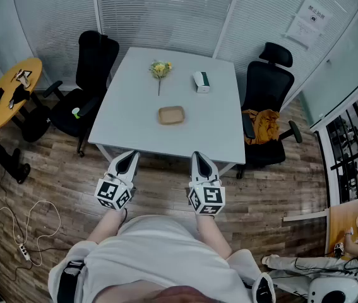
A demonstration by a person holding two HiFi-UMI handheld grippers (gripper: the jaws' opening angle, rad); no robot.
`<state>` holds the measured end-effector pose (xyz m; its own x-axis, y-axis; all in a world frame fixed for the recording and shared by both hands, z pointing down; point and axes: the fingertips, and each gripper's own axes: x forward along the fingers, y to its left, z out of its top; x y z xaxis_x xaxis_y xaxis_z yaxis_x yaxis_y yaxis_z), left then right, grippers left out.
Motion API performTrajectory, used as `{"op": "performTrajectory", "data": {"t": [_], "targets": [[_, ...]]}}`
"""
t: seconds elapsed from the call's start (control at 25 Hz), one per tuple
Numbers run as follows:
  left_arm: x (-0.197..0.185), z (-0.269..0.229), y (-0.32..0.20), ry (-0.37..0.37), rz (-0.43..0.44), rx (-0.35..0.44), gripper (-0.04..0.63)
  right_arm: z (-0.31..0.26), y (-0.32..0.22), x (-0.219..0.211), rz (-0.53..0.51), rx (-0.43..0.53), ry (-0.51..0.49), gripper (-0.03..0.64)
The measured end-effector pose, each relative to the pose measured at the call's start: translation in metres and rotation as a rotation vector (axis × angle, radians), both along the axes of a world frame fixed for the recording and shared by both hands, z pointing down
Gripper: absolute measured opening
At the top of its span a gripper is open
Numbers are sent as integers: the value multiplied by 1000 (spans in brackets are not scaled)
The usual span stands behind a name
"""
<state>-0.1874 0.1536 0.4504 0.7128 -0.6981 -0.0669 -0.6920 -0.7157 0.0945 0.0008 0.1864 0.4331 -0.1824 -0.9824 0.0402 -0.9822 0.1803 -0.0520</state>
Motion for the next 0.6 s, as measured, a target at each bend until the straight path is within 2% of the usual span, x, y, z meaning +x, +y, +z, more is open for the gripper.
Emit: {"op": "performTrajectory", "data": {"t": [0.36, 0.6], "targets": [[-23, 0, -14, -13, 19, 6, 9, 1, -12, -23, 25, -8, 12, 8], [-40, 2, -30, -16, 41, 16, 9, -1, -22, -44, 40, -2, 57, 8]]}}
